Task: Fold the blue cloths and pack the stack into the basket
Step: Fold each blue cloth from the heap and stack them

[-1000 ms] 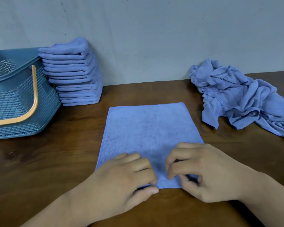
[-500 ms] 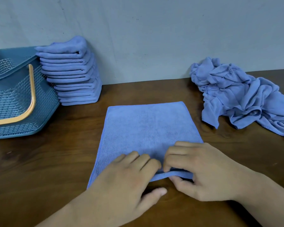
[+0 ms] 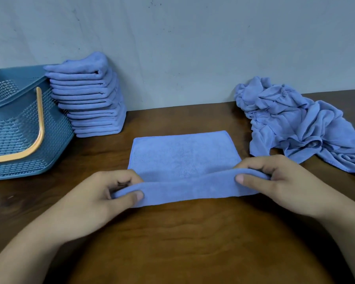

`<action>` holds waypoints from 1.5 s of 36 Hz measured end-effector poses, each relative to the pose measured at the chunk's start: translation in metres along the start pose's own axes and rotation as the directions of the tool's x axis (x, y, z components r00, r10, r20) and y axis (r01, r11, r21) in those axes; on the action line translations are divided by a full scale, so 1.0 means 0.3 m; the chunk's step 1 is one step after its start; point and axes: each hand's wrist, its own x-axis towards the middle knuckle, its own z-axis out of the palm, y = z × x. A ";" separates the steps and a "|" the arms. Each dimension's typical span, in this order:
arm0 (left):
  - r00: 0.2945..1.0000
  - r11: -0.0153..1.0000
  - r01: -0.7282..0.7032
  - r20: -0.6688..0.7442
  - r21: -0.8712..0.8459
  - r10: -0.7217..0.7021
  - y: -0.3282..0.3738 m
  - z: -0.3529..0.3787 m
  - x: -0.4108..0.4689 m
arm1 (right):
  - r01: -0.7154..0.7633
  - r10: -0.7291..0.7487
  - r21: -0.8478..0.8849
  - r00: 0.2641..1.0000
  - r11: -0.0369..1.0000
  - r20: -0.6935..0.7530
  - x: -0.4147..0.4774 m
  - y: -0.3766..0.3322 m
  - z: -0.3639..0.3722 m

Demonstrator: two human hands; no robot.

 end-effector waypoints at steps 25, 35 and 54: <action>0.943 0.778 0.246 -0.043 -0.578 -0.330 0.013 -0.089 0.210 | -0.282 0.276 0.478 0.957 0.832 0.085 0.197 -0.060 -0.087; 0.892 0.912 0.298 -0.258 -0.282 -0.371 -0.105 0.002 0.281 | -0.279 0.317 0.269 0.943 0.922 -0.106 0.261 0.096 -0.020; 0.848 0.959 0.273 -0.453 -0.072 -0.275 -0.147 0.042 0.321 | -0.276 0.222 -0.072 0.882 0.959 -0.416 0.328 0.176 0.069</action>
